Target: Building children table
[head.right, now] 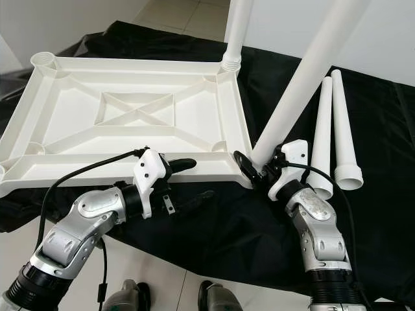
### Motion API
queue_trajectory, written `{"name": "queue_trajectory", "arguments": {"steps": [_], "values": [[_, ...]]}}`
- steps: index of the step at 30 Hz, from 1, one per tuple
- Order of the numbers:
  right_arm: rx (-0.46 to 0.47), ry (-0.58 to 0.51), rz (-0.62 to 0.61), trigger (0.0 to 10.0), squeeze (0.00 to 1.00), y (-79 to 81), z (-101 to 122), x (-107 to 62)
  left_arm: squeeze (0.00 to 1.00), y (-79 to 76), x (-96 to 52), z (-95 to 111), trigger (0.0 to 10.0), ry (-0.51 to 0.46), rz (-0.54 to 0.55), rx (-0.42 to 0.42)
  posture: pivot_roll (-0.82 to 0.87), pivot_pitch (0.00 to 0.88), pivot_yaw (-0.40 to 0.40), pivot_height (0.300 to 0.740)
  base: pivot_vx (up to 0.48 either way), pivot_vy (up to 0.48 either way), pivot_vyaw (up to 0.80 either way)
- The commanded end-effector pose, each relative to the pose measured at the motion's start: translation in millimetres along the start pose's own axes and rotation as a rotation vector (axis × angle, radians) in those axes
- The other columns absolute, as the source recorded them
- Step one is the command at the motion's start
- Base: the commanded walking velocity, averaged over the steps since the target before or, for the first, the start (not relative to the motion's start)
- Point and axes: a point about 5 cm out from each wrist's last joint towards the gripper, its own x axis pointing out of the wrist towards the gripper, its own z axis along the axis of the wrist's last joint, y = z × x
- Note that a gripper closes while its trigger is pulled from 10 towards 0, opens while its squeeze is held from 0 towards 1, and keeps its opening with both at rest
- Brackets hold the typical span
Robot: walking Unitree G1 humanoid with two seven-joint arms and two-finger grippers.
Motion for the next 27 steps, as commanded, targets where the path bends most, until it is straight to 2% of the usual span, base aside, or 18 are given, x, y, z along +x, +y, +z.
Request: {"name": "queue_trajectory", "arguments": {"steps": [1, 4, 6, 9, 16, 21, 22, 23, 24, 27], "values": [[0.021, 0.028, -0.025, 10.0, 0.00, -1.9, -7, -5.3, 0.00, -1.8, -0.6, -5, 10.0, 0.012, 0.016, -0.009, 0.05, 0.164, -0.064, 0.740, 0.000, 0.000, 0.00], [0.034, 0.038, -0.094, 10.0, 0.00, -0.8, -10, -6.4, 0.00, -2.8, -0.2, -5, 10.0, 0.008, 0.009, -0.009, 0.05, 0.166, -0.063, 0.740, 0.000, 0.000, 0.00], [0.034, 0.038, -0.094, 10.0, 0.00, -0.8, -10, -6.4, 0.00, -2.8, -0.2, -5, 10.0, 0.008, 0.009, -0.009, 0.05, 0.166, -0.063, 0.740, 0.000, 0.000, 0.00], [0.039, 0.052, -0.242, 10.0, 0.00, 7.2, -15, -6.3, 0.00, -4.6, 0.4, -5, 10.0, -0.001, 0.002, -0.015, 0.04, 0.175, -0.063, 0.740, 0.000, 0.000, 0.00], [0.066, 0.045, -0.370, 10.0, 0.00, 19.1, -14, -5.3, 0.00, -6.2, 1.6, -4, 10.0, -0.005, 0.001, -0.021, 0.04, 0.188, -0.068, 0.740, 0.000, 0.000, 0.00], [0.100, 0.070, -0.588, 10.0, 0.00, 30.9, -18, -8.3, 0.00, -7.1, 1.2, -5, 10.0, -0.003, -0.006, -0.025, 0.04, 0.192, -0.067, 0.740, 0.000, 0.000, 0.00], [0.100, 0.070, -0.588, 10.0, 0.00, 30.9, -18, -8.3, 0.00, -7.1, 1.2, -5, 10.0, -0.003, -0.006, -0.025, 0.04, 0.192, -0.067, 0.740, 0.000, 0.000, 0.00], [0.079, 0.079, -0.686, 10.0, 0.00, 32.7, -18, -11.0, 0.00, -6.9, 1.3, -5, 10.0, -0.003, -0.007, -0.025, 0.04, 0.191, -0.067, 0.740, 0.000, 0.000, 0.00], [0.066, 0.077, -0.727, 10.0, 0.00, 33.2, -18, -12.5, 0.00, -6.8, 1.4, -5, 10.0, -0.003, -0.008, -0.025, 0.04, 0.191, -0.067, 0.740, 0.000, 0.000, 0.00], [0.072, 0.091, -0.774, 10.0, 0.00, 41.0, -18, -11.2, 0.00, -6.3, 1.6, -5, 10.0, -0.003, -0.008, -0.023, 0.04, 0.189, -0.064, 0.740, 0.000, 0.000, 0.00]]}}
